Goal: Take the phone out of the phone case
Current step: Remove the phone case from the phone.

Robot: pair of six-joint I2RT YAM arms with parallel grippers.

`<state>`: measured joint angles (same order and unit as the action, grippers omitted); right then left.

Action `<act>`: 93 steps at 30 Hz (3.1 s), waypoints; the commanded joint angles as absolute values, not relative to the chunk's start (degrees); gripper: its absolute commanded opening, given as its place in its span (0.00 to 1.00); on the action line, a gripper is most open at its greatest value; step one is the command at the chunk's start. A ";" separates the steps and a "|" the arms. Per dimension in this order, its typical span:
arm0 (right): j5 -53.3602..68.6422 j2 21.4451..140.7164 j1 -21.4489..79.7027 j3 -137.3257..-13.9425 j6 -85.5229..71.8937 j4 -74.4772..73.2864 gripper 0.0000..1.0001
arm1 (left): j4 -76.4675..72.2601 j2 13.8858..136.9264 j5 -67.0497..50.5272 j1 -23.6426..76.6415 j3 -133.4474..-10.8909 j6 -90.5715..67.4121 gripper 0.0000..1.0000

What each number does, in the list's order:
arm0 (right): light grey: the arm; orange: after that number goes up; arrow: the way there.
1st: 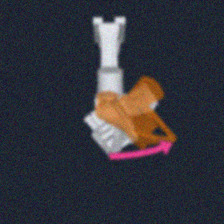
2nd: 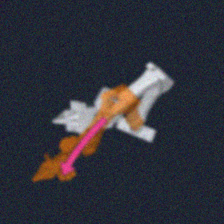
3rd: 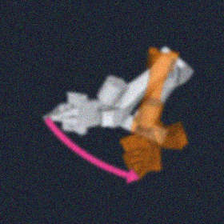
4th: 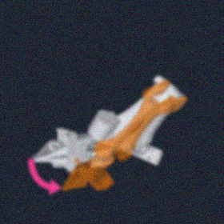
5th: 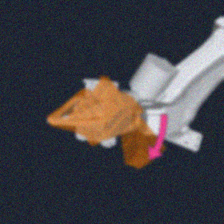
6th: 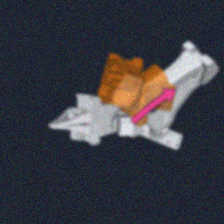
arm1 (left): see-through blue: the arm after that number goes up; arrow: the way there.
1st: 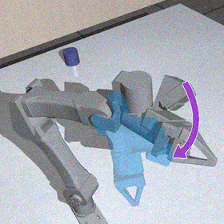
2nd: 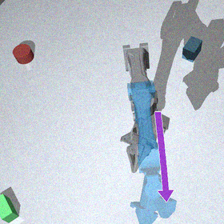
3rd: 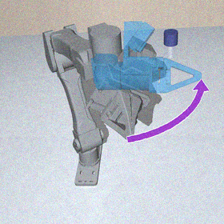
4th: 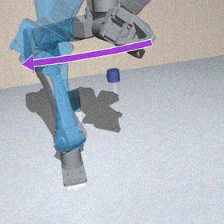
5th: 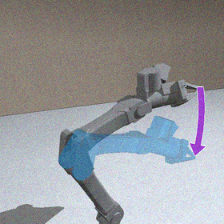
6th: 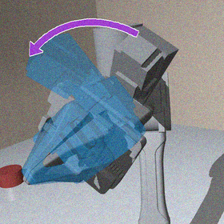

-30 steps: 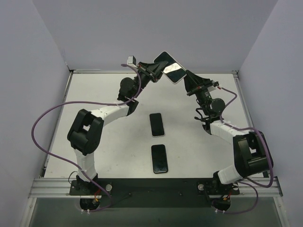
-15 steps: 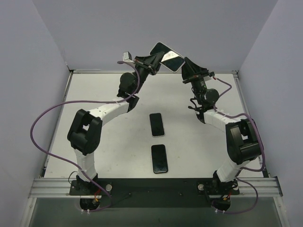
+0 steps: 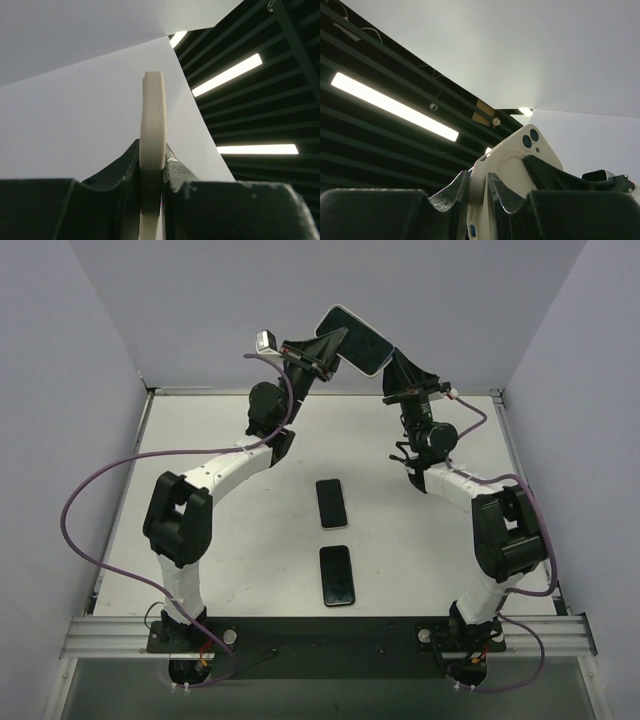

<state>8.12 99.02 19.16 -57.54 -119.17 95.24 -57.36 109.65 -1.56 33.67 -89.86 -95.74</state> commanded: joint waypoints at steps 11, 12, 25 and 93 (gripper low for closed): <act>43.32 89.59 15.30 -49.21 -99.39 59.11 0.00 | -88.52 102.83 -18.89 43.50 -91.85 -106.43 0.00; 44.72 88.17 14.60 -50.09 -95.75 54.97 0.00 | -87.72 103.09 -21.07 43.51 -91.85 -106.26 0.00; 50.45 78.75 11.87 -60.29 -58.80 10.11 0.00 | -78.05 107.49 -33.66 47.28 -91.93 -105.47 0.00; 23.20 51.95 0.97 -50.71 -42.28 -20.56 0.00 | -68.82 114.17 -38.32 48.52 -61.53 -89.38 0.84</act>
<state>30.70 53.41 2.92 -48.56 -43.33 -23.20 -66.96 116.66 -35.07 49.06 -63.16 -92.29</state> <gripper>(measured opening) 0.118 0.838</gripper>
